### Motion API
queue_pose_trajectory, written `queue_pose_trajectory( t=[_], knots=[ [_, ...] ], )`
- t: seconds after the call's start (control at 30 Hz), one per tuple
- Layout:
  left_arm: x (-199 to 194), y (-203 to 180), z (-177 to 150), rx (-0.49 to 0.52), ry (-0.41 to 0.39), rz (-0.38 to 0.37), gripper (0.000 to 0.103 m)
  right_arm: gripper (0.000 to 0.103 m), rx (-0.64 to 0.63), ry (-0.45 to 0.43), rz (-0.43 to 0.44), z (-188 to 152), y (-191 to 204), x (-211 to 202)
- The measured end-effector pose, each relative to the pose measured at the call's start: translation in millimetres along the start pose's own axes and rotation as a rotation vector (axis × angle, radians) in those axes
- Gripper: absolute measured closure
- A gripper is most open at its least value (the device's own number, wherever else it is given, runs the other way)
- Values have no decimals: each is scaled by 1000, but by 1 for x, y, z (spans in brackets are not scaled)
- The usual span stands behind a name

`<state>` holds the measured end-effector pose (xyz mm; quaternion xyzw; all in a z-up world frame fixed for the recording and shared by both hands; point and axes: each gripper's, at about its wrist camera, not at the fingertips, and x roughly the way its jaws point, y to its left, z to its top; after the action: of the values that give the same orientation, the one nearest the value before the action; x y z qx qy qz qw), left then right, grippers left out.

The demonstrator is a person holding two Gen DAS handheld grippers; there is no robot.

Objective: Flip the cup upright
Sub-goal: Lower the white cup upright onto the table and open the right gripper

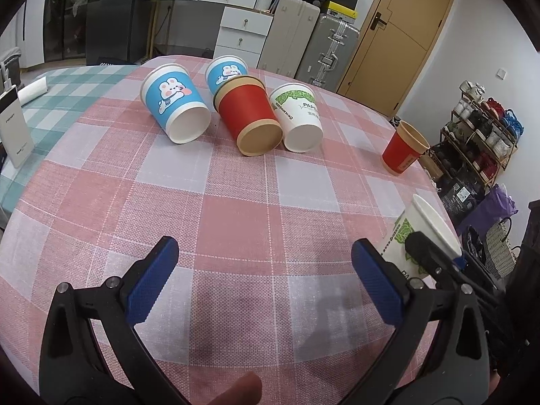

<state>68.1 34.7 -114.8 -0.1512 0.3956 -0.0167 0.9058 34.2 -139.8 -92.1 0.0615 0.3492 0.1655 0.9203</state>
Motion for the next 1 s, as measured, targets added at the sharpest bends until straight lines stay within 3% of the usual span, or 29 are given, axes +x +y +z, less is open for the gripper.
queue_pose_trajectory(
  t=[0.27, 0.37, 0.43, 0.73, 1.0],
  knots=[
    [-17, 0, 1, -2, -24, 13, 1, 34, -28, 80, 21, -10, 9, 0],
    [-29, -1, 1, 0, -37, 20, 1, 19, -13, 141, 33, -14, 7, 2],
    [-39, -4, 1, 4, -50, 22, 1, 17, -4, 147, 47, -17, 6, -7],
    [-93, -38, -13, 73, -114, 16, 1, 4, -31, -4, 72, -13, 4, -89],
    [-138, -68, -27, 114, -160, 31, 1, 1, -71, -120, 85, 0, 10, -152]
  ],
)
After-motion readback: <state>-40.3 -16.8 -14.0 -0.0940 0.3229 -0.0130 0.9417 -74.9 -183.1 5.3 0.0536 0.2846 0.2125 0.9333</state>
